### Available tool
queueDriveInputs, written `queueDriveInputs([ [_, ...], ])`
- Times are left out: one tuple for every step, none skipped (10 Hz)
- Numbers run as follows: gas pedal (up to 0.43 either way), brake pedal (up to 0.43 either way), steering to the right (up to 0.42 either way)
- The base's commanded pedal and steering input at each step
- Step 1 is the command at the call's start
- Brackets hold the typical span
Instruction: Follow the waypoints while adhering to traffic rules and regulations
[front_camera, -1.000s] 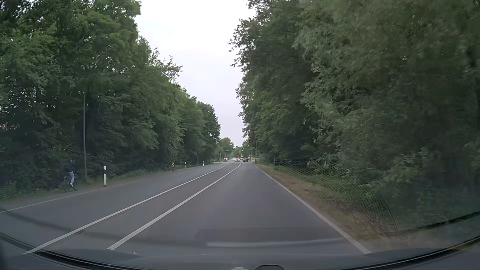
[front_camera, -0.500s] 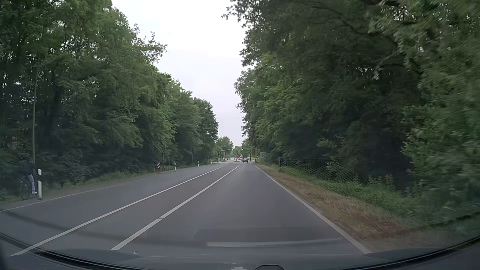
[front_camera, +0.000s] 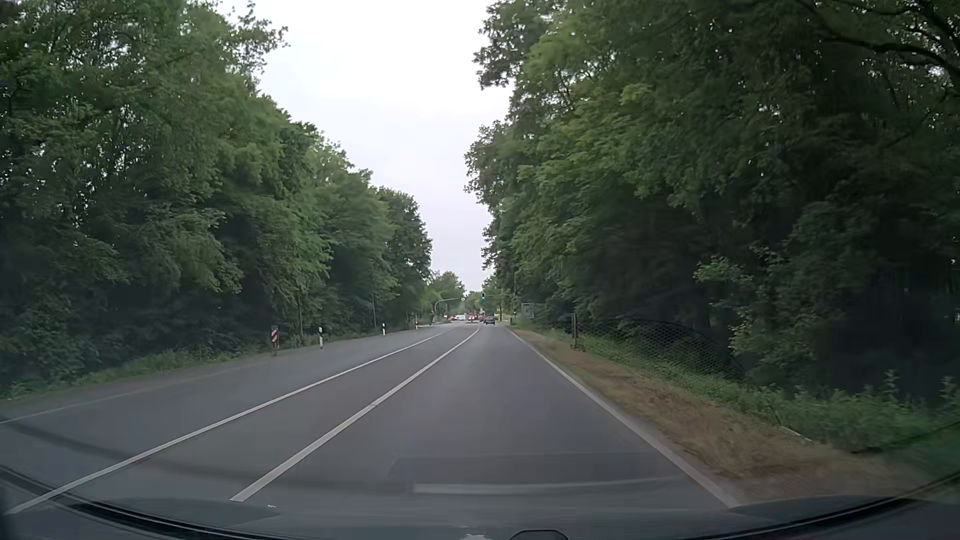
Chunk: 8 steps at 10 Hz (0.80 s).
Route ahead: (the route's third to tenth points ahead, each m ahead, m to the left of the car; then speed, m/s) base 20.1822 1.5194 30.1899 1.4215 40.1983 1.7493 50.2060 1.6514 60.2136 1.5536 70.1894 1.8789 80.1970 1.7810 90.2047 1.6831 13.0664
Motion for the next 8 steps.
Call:
queueDriveInputs([
  [0.189, 0.0, -0.002],
  [0.189, 0.0, -0.003],
  [0.189, 0.0, -0.003],
  [0.189, 0.0, -0.002],
  [0.189, 0.0, -0.002],
  [0.189, 0.0, -0.005],
  [0.177, 0.0, -0.01],
  [0.177, 0.0, -0.01],
])
